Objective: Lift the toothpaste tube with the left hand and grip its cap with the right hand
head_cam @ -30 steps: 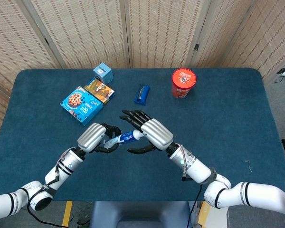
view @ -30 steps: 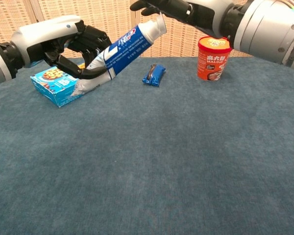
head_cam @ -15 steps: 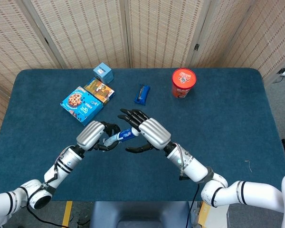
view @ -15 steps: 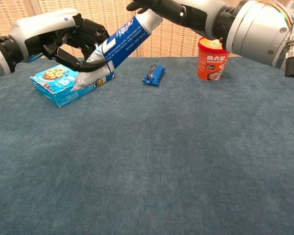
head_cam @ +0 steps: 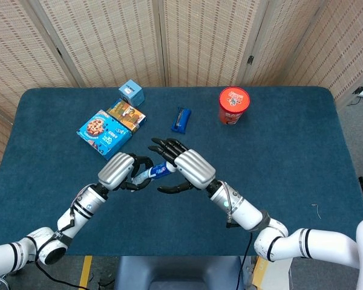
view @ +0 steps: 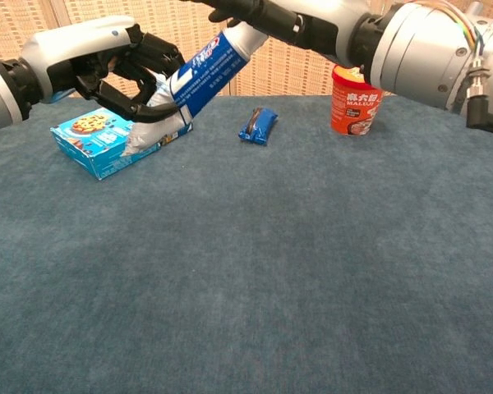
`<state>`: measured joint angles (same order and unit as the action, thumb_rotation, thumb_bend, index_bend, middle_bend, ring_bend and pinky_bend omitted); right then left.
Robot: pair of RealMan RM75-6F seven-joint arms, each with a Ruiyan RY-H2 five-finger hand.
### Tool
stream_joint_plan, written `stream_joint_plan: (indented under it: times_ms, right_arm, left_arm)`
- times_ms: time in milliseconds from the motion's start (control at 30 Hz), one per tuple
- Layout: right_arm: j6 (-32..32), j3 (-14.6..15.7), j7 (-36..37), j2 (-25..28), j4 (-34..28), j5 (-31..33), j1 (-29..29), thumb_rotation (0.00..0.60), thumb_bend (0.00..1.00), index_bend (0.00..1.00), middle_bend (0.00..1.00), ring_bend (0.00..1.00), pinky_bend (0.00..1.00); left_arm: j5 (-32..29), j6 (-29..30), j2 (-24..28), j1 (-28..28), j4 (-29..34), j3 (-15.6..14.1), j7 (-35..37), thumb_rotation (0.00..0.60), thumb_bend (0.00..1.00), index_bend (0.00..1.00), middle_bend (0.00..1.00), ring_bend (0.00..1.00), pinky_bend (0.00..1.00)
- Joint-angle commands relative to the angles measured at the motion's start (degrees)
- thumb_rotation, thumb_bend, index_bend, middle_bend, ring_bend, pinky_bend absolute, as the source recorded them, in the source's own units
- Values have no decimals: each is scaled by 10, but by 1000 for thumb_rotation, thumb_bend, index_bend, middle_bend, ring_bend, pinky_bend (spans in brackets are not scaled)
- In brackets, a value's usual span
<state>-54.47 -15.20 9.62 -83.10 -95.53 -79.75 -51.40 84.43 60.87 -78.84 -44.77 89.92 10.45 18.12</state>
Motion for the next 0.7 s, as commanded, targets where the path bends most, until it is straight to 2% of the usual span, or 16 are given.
stream_joint_plan:
  times_ms: [33, 500, 700]
  right_arm:
    - [3, 1, -4, 1, 0, 2, -2, 47, 0, 0, 0, 0, 0]
    - [1, 3, -19, -7, 7, 4, -6, 48, 0, 0, 0, 0, 0]
    - [-20, 11, -5, 15, -7, -9, 13, 46, 0, 0, 0, 0, 0]
  left_arm:
    - [-1, 0, 1, 0, -1, 0, -3, 600, 598, 789, 858, 765, 540]
    - [-4, -6, 4, -2, 2, 0, -3, 600, 598, 799, 875, 776, 541]
    - [2, -2, 4, 4, -6, -10, -4, 600, 599, 799, 875, 774, 539]
